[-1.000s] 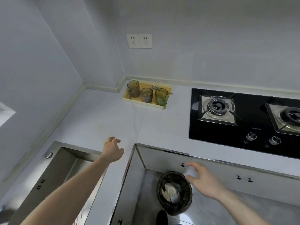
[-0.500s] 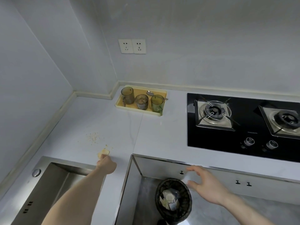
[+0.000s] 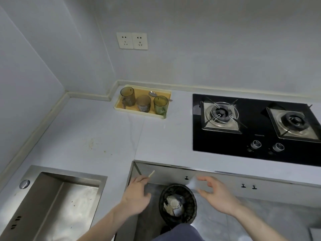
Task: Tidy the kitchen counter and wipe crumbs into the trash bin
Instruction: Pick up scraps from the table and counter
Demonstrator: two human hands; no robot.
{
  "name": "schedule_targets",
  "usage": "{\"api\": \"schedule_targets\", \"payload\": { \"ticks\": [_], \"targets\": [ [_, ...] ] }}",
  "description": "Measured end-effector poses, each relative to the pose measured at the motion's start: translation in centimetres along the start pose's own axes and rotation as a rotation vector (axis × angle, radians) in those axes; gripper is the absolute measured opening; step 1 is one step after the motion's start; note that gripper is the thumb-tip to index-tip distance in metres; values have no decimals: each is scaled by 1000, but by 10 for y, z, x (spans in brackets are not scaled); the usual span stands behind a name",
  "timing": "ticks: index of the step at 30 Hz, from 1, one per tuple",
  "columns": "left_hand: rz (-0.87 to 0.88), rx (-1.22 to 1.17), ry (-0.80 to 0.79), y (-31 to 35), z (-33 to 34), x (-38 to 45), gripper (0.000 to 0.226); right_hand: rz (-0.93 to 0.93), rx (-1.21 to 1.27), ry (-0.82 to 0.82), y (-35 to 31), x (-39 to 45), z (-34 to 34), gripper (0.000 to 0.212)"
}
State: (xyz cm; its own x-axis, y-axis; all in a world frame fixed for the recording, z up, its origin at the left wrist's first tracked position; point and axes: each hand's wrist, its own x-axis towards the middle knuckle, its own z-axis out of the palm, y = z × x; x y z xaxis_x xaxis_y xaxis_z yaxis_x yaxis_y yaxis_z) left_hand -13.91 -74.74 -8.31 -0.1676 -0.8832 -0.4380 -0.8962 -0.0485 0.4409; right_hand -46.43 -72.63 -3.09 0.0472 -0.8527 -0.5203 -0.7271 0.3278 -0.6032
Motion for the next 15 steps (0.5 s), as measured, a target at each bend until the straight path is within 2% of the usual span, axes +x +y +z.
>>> {"api": "schedule_targets", "payload": {
  "ticks": [3, 9, 15],
  "targets": [
    [68, -10, -157, 29, 39, 1, 65, 53, -20, 0, 15, -11, 2, 40],
    [-34, 15, -430, 65, 92, 27, 61, 136, -30, 14, 42, -29, -2, 42],
    [-204, 1, -517, 79, 145, 47, 66, 180, -24, 23, 72, -23, -9, 41]
  ]
}}
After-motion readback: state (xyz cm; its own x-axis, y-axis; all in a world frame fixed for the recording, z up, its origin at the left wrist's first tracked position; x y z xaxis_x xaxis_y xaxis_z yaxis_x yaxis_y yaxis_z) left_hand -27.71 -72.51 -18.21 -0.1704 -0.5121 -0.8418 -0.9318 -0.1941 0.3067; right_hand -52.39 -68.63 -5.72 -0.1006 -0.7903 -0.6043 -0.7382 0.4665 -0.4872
